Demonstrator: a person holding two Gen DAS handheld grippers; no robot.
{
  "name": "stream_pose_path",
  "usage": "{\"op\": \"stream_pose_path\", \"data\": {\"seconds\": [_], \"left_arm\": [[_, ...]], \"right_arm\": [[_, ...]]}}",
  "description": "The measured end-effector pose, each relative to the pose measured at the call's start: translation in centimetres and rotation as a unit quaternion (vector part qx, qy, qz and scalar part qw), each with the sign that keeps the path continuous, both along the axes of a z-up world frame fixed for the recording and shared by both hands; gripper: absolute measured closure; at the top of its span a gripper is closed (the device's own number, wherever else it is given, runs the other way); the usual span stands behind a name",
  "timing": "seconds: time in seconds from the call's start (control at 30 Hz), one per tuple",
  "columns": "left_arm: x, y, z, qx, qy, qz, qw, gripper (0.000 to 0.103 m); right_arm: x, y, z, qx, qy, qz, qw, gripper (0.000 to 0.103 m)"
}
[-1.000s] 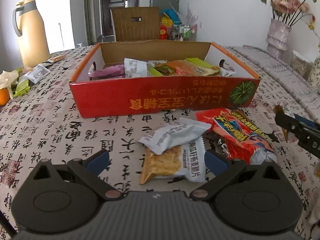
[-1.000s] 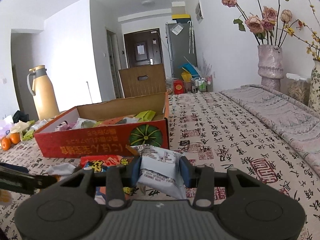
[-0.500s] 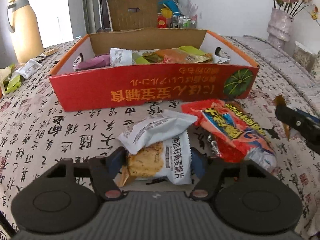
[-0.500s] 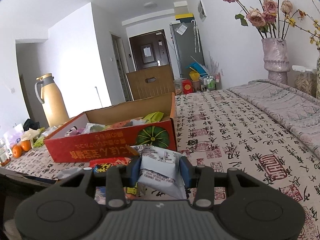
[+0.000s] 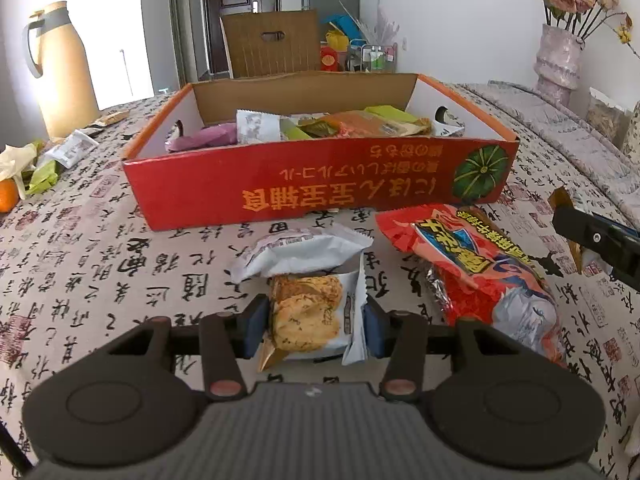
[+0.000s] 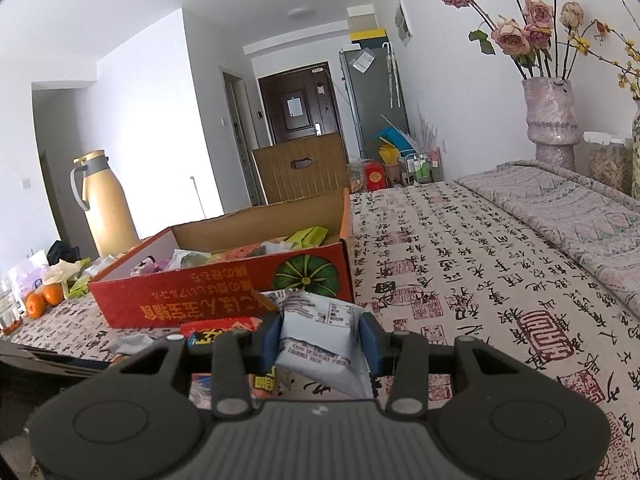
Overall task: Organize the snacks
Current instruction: 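Lift the white packet with the right gripper while the left gripper grasps the cracker packet, then carry the cracker and white packets into the box and open both grippers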
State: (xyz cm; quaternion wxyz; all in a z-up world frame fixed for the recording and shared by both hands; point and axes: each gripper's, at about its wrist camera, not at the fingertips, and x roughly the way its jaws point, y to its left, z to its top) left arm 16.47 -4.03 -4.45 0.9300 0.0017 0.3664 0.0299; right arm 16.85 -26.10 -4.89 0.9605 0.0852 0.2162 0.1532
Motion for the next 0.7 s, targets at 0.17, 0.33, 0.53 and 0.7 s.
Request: {"op": "stream_pose_path", "data": {"seconds": [0.17, 0.33, 0.53, 0.7], "left_arm": [[-1.0, 0.5, 0.7, -0.002, -0.015, 0.000, 0.9999, 0.054], [-2.0, 0.8, 1.7, -0.006, -0.034, -0.003, 0.9994, 0.054], [-3.1, 1.4, 3.2, -0.009, -0.060, -0.005, 0.9982, 0.054], [-3.4, 1.8, 4.3, -0.012, -0.079, -0.005, 0.9968, 0.054]], "right_arm": [[-0.1, 0.2, 0.0, -0.004, -0.001, -0.003, 1.000, 0.061], [-0.1, 0.4, 0.1, -0.014, 0.000, -0.013, 1.000, 0.061], [-0.5, 1.0, 0.5, -0.029, -0.008, -0.015, 0.999, 0.061], [-0.9, 1.4, 1.4, -0.028, -0.017, -0.011, 0.999, 0.061]]}}
